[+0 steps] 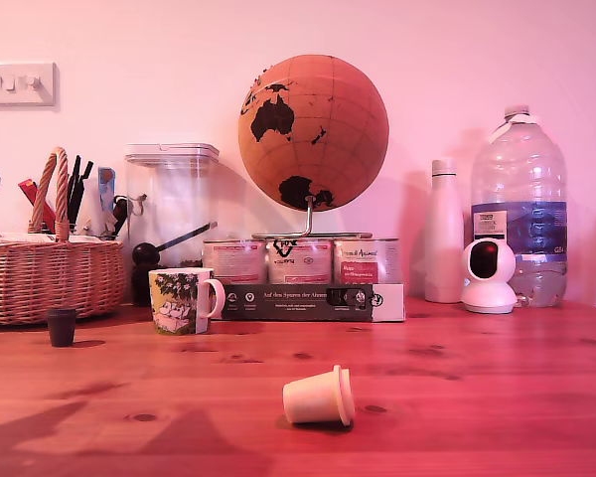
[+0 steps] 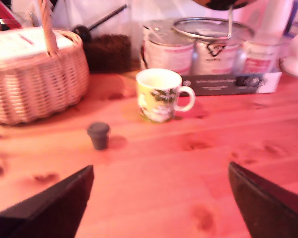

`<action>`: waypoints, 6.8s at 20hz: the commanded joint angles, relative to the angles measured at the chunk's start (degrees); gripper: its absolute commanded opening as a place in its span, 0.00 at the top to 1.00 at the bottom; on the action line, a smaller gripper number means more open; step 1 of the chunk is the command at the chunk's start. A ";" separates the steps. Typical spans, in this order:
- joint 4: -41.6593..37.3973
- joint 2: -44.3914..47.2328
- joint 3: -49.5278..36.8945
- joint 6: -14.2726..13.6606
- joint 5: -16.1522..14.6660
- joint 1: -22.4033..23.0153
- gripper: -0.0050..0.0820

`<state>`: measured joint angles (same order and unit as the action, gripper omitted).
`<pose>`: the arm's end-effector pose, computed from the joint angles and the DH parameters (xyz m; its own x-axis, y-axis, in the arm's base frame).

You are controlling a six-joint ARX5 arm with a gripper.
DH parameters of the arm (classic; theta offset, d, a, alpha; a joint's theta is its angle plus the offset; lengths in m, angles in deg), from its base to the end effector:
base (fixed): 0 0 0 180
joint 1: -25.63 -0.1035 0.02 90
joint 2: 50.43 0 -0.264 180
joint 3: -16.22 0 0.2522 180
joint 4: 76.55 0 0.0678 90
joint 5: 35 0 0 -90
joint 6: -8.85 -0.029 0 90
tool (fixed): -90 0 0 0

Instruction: Pick up the coffee capsules on the table and drop them inside the coffee cup

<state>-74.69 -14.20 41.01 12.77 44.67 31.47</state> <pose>0.1467 -0.0202 0.1873 0.9342 -0.2758 -0.2263 0.2574 0.9603 -0.1077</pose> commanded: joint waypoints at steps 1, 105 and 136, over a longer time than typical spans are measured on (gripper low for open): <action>-2.80 2.08 -0.61 -0.98 0.28 -0.11 0.03; -33.05 70.84 24.41 -5.84 -12.31 -5.86 0.90; 19.19 54.84 49.09 -9.97 -3.02 4.35 0.90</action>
<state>-55.88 40.70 89.82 3.46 41.50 35.67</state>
